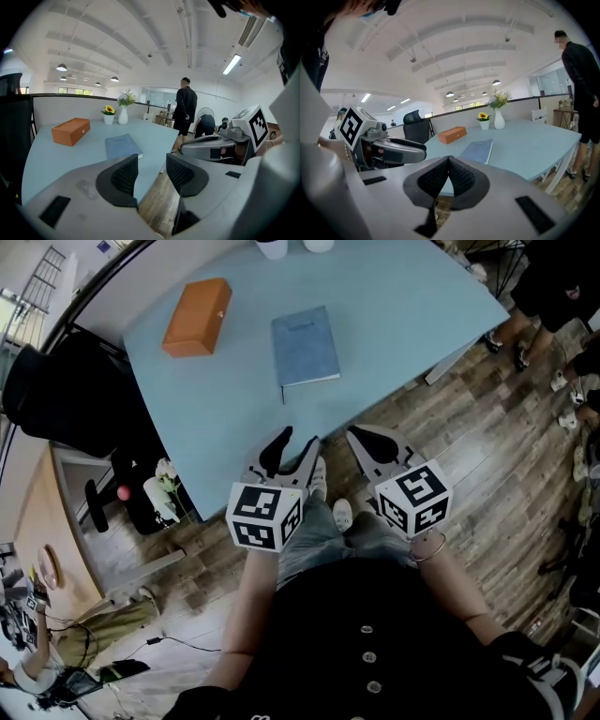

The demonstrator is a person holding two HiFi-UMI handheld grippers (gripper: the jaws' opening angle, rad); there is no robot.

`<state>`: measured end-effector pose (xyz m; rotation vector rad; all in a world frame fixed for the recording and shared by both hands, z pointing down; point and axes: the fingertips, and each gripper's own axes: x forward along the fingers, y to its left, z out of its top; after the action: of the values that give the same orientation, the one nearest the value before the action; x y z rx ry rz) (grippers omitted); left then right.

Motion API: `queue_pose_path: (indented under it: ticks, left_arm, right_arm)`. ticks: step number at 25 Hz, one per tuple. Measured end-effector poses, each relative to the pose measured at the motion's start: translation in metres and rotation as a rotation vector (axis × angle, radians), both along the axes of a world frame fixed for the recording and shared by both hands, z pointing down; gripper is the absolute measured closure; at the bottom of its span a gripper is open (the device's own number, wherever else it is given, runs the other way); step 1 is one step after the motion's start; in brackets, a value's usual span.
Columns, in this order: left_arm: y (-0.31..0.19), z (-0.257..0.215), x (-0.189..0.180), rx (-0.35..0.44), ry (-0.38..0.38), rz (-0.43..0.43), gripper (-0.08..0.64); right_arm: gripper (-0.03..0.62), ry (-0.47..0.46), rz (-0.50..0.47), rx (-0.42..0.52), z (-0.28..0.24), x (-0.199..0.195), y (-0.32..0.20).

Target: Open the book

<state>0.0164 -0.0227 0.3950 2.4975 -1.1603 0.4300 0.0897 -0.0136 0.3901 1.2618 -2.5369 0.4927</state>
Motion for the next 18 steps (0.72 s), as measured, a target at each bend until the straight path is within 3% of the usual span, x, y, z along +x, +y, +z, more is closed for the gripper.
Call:
queue_pose_path:
  ticks: [9, 18]
  left_arm:
    - [-0.032, 0.004, -0.011, -0.009, -0.016, 0.018, 0.379]
    - [-0.091, -0.005, -0.016, 0.013, 0.016, 0.057, 0.379]
  right_arm:
    - [0.591, -0.015, 0.016, -0.003, 0.003, -0.012, -0.037]
    - [0.591, 0.004, 0.037, 0.014, -0.004, -0.025, -0.09]
